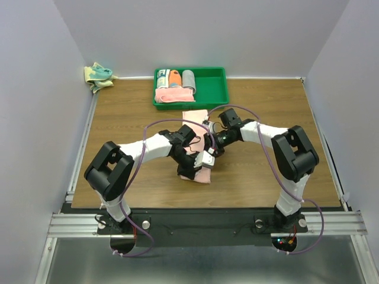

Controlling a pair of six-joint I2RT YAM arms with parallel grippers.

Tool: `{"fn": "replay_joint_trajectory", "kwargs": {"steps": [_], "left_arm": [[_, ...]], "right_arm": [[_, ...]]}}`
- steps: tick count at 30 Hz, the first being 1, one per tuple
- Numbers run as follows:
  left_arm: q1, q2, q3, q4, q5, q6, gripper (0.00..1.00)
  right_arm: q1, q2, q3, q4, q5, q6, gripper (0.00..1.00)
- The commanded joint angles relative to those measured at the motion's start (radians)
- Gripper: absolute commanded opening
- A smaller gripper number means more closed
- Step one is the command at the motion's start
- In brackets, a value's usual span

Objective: Roll the towels
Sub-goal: Fold the towel

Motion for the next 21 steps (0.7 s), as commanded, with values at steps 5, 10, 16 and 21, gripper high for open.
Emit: {"fn": "replay_joint_trajectory", "kwargs": {"steps": [5,10,16,21], "left_arm": [[0.015,-0.054,0.074,-0.019,0.020,-0.019,0.00],[0.042,-0.045,0.116,-0.019,0.017,-0.016,0.00],[0.088,-0.016,0.150,0.007,-0.002,-0.009,0.00],[0.107,0.016,0.155,0.016,0.000,0.009,0.00]], "right_arm": [[0.013,0.118,-0.042,0.034,0.048,-0.059,0.37],[0.013,0.113,-0.048,0.029,0.048,-0.071,0.37],[0.013,0.110,-0.042,0.017,0.056,-0.086,0.36],[0.013,0.076,-0.016,-0.004,0.080,-0.103,0.37]]}}
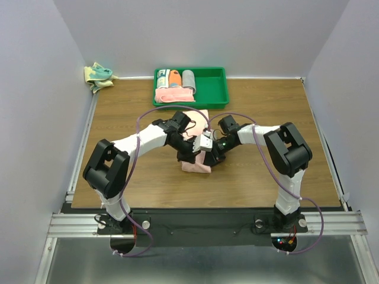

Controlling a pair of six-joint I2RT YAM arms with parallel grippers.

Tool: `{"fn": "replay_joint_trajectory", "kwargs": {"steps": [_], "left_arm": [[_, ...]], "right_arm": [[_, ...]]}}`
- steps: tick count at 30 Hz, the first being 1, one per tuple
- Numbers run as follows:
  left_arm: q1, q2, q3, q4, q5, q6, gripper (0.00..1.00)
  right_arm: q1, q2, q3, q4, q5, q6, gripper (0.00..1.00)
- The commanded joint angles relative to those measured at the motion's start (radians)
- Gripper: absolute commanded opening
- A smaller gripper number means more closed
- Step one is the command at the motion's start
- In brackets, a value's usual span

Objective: Roll the towels
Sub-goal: Fold the towel

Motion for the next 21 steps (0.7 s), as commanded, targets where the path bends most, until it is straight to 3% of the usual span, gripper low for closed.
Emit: {"fn": "replay_joint_trajectory", "kwargs": {"steps": [1,11,21], "left_arm": [[0.009,0.015,0.037,0.001,0.012,0.023,0.00],[0.009,-0.013,0.025,-0.025,0.038,0.047,0.00],[0.013,0.018,0.055,0.007,0.037,0.014,0.00]], "right_arm": [[0.008,-0.065,0.037,-0.021,0.070,-0.050,0.38],[-0.006,-0.105,0.203,-0.053,0.107,-0.025,0.40],[-0.006,0.078,0.231,-0.047,0.096,-0.010,0.38]]}}
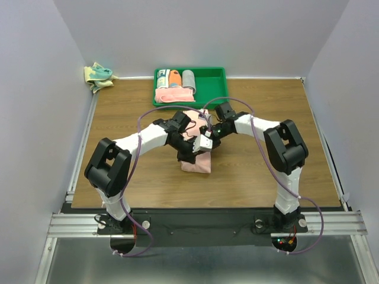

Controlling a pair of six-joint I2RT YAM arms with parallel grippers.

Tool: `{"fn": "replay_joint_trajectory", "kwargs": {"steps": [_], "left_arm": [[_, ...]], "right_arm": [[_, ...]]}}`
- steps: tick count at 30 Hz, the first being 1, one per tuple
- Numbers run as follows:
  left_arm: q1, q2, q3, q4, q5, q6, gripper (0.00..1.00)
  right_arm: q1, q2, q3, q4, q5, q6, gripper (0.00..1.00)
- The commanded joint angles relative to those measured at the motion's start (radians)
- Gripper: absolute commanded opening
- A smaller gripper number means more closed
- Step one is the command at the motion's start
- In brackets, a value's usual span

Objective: Roll the towels
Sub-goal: Fold the towel

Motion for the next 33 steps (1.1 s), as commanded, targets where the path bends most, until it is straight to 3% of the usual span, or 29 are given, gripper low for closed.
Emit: {"fn": "replay_joint_trajectory", "kwargs": {"steps": [1,12,20,22,27,33], "left_arm": [[0.008,-0.003,0.052,0.018,0.019,-0.016,0.00],[0.049,0.103,0.071,0.104,0.006,-0.069,0.00],[0.070,0.124,0.057,0.124,0.017,-0.068,0.00],[0.070,0.124,0.059,0.125,0.020,-0.066,0.00],[0.072,0.135,0.066,0.127,0.017,-0.070,0.00],[0.072,0.144,0.082,0.124,0.014,-0.077,0.00]], "right_arm": [[-0.006,0.091,-0.004,-0.004,-0.004,-0.005,0.37],[-0.017,0.065,-0.003,-0.007,-0.013,-0.007,0.36],[-0.058,-0.038,-0.052,-0.026,-0.030,0.005,0.66],[-0.058,-0.049,-0.061,-0.030,-0.051,0.007,0.68],[-0.057,-0.044,-0.070,-0.055,-0.054,-0.005,0.66],[-0.055,0.002,-0.092,-0.064,-0.004,-0.059,0.54]]}}
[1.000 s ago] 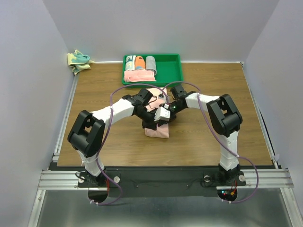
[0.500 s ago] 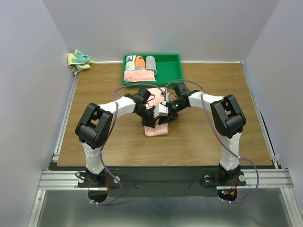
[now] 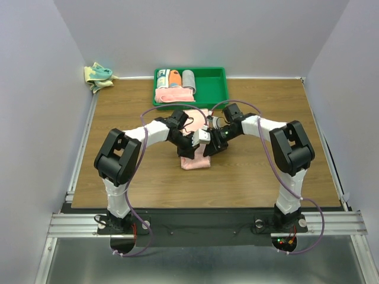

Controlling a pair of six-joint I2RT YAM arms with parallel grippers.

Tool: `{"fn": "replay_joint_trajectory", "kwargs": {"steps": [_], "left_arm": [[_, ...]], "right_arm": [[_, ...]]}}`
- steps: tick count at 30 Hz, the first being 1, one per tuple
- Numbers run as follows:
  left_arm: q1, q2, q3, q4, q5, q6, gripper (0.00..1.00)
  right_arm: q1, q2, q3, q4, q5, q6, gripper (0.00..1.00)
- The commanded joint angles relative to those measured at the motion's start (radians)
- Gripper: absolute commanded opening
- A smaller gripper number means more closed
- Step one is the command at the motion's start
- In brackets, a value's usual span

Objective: Roll the towels
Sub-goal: Fold the towel

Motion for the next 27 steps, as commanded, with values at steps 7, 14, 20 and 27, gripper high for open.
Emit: {"fn": "replay_joint_trajectory", "kwargs": {"steps": [7,14,20,27], "left_arm": [[0.006,0.009,0.055,-0.019,0.006,-0.001,0.02],[0.038,-0.009,0.035,-0.038,-0.010,0.009,0.25],[0.118,-0.121,-0.031,-0.074,-0.099,0.103,0.31],[0.162,-0.259,-0.053,-0.072,-0.100,0.144,0.42]], "right_arm": [[0.015,0.080,-0.032,-0.022,0.138,-0.108,0.40],[0.018,0.123,0.000,-0.023,0.210,-0.116,0.34],[0.019,0.129,-0.016,-0.022,0.255,-0.130,0.32],[0.019,0.132,0.002,-0.022,0.250,-0.128,0.30]]}}
